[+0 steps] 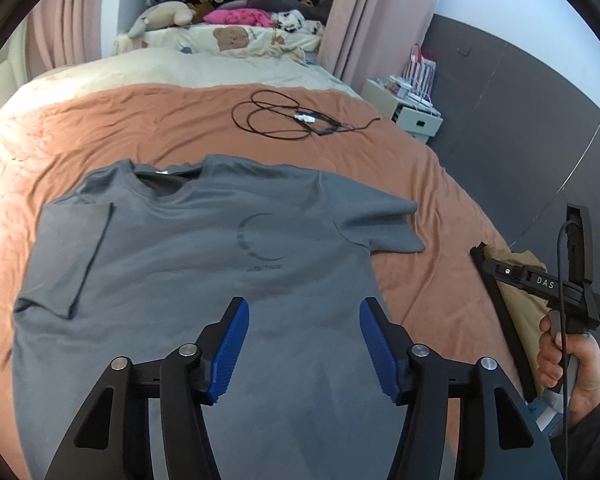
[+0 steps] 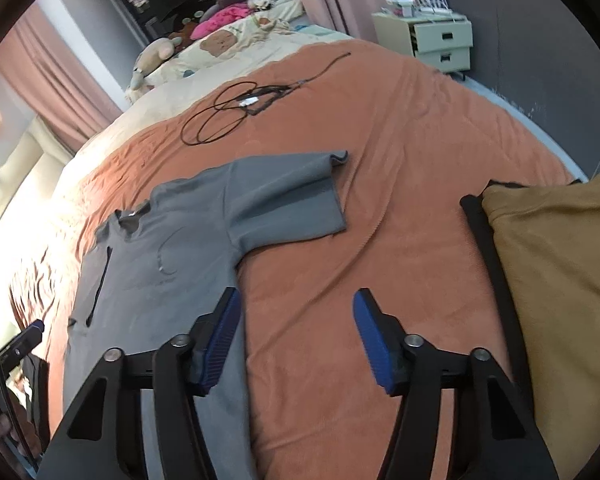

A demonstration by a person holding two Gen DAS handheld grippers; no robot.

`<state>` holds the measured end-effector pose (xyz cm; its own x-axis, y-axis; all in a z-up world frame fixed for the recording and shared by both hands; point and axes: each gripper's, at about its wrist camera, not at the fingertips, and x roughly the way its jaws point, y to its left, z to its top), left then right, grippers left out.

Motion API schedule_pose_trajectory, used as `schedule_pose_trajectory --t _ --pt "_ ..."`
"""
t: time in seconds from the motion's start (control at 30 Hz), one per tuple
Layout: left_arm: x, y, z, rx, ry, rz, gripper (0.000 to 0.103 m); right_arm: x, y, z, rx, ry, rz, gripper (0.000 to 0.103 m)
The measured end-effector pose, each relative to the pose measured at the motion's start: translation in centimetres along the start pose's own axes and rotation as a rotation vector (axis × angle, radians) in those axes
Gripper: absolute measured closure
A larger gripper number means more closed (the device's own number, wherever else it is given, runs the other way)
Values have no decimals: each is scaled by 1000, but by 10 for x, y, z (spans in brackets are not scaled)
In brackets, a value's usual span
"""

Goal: Fold small clothes
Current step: 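Withdraw both tools and move toward the shirt's other sleeve, then grasp the other sleeve edge of the T-shirt with the right gripper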

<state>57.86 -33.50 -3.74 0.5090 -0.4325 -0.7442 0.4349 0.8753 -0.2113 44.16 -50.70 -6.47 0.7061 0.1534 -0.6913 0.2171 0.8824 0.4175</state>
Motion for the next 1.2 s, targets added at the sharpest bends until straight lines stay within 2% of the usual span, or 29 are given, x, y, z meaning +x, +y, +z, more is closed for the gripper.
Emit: schedule_pose_trajectory --t 0.17,0.37,0.43,0.7,0.97,1.0,1.03,1.2 --pt "34 -9 12 9 28 -16 52 26 -15 10 50 18 19 49" --pt "76 -18 20 35 70 -24 66 63 -33 21 120 43 53 53" --pt "91 -20 24 40 83 -29 69 75 -38 25 138 53 65 58" --pt "134 -22 34 26 96 -50 79 110 -52 39 199 63 94 59" --pt "168 -36 42 26 114 -95 79 140 -52 46 226 77 91 59" --pt "172 -38 42 25 117 -97 82 144 -52 46 224 82 78 59" --pt "175 -39 42 25 121 -99 87 146 -53 47 224 84 66 63" --pt "196 -46 41 14 136 -117 93 152 -56 51 269 85 48 71"
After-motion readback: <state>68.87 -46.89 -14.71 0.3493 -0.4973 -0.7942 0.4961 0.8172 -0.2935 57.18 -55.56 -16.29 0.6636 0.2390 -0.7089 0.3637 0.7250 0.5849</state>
